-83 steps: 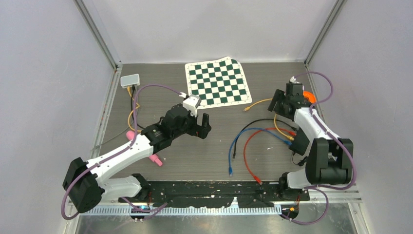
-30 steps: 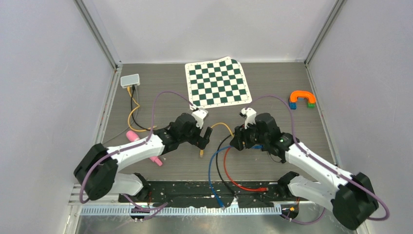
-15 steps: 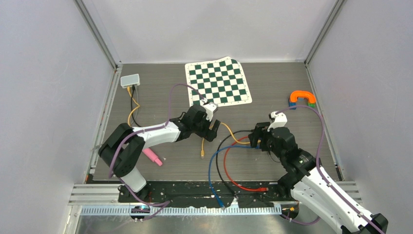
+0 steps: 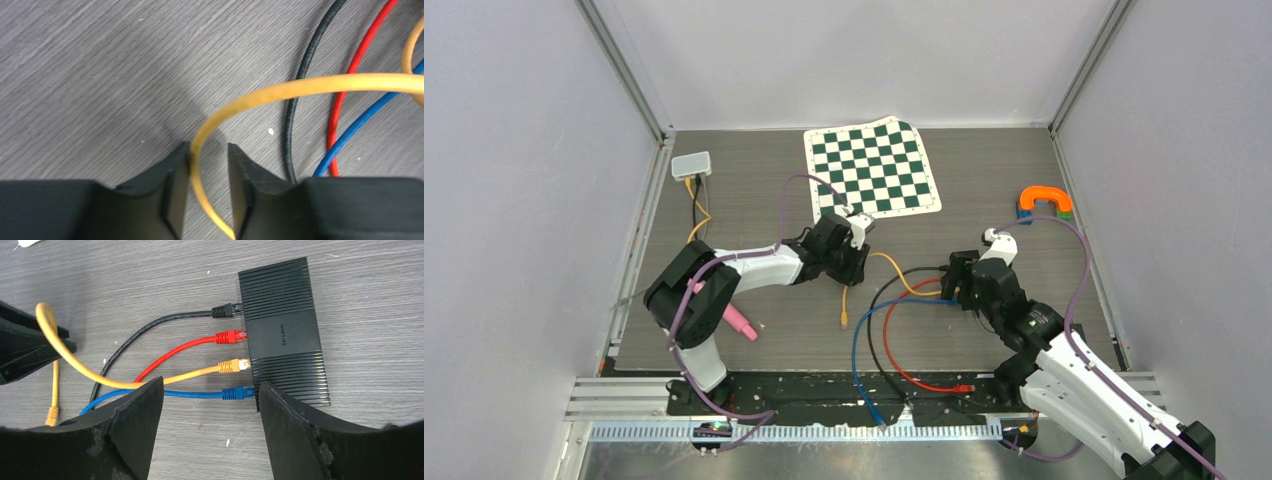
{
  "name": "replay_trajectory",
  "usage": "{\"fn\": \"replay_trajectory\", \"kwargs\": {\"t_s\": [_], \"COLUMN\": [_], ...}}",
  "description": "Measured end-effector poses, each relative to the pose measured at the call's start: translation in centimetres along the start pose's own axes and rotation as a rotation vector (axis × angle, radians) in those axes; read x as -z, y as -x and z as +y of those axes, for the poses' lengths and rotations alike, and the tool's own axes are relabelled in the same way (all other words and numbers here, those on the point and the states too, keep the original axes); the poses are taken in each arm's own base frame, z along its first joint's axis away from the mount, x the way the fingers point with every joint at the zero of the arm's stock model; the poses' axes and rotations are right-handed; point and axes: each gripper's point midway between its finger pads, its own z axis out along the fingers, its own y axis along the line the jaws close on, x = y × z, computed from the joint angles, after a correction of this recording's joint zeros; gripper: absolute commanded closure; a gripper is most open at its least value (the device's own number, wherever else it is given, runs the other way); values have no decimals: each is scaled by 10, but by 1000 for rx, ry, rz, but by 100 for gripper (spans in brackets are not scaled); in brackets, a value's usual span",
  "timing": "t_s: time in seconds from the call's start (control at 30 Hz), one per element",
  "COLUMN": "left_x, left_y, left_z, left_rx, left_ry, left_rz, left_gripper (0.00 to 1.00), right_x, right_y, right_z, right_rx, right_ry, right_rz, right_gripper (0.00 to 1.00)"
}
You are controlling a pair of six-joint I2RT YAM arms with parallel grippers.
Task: Pull the plug from the switch port
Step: Move the switch port to the center of the board.
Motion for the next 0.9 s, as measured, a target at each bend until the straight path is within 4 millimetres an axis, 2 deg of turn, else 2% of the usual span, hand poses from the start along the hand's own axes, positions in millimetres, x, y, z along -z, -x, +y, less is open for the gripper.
{"fn": "replay_trajectory", "kwargs": {"t_s": [0.1, 0.17, 0.37, 0.53, 0.63, 0.73, 0.9], "left_x": [0, 2, 20, 40, 44, 41, 35], "left_y": [-3, -6, -3, -4, -18, -42, -84], "left_z": [-5, -8, -29, -49, -65, -83, -109], "left_rx": [5, 13, 47, 84, 108, 115, 111], "left_ry": [-31, -50, -137, -218, -262, -282, -287], "left_rz": [8, 16, 16, 15, 60, 141, 272], "left_gripper": [93, 97, 98, 90, 90, 90, 78], "right_x": [-2, -2, -4, -10, -16, -19, -25], "right_y": [0, 0, 2, 0, -4, -8, -10], "right_z": [-3, -4, -13, -34, -52, -70, -82], "right_rx": [-11, -15, -54, -105, -154, -217, -304], "right_ry": [-19, -27, -80, -175, -253, -314, -337], "right_rz": [1, 0, -25, -35, -24, -21, -21], "right_gripper": [24, 23, 19, 15, 15, 15, 15]}}
